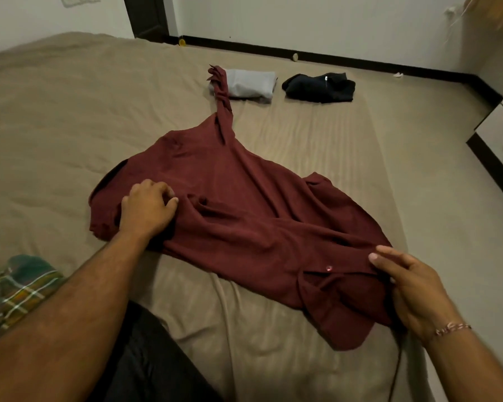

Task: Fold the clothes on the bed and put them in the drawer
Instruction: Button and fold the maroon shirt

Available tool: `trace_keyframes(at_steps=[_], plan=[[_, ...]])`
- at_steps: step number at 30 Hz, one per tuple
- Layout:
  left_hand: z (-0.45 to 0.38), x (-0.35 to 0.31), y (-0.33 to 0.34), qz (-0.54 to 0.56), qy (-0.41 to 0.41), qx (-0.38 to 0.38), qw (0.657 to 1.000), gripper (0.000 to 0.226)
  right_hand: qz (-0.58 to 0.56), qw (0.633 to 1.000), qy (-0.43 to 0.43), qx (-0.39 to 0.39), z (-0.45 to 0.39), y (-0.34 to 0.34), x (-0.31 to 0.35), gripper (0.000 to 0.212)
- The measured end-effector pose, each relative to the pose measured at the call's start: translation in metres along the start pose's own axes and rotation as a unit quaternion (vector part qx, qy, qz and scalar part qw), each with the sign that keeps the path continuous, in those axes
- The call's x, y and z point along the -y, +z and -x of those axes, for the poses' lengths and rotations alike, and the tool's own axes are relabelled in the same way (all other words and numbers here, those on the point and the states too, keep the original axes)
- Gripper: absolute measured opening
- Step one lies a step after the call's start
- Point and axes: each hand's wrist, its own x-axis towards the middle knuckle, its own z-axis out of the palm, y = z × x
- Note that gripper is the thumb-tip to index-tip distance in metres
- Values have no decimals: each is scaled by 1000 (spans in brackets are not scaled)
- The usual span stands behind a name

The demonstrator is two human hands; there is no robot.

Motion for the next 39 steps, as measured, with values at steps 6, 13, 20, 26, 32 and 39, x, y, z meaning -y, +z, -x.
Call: trace_keyframes(at_steps=[6,13,20,26,32,39], plan=[[-8,-7,11,-40,73,46,995,23,203,976,-76,-10,-5,6,-9,17],[-2,-14,16,37,-17,-75,996,28,155,943,-229,-187,-31,15,-11,23],[0,-2,32,-11,-7,-24,1000,27,461,823,-278,-184,-33,13,2,53],[23,-32,-17,22,405,8,914,71,597,668,-432,98,33,44,-11,83],[34,20,5,-195,409,130,882,95,753,574,-298,119,26,45,-50,100],[19,55,-8,-211,296,171,916,80,797,546,-228,119,5,26,-21,79]])
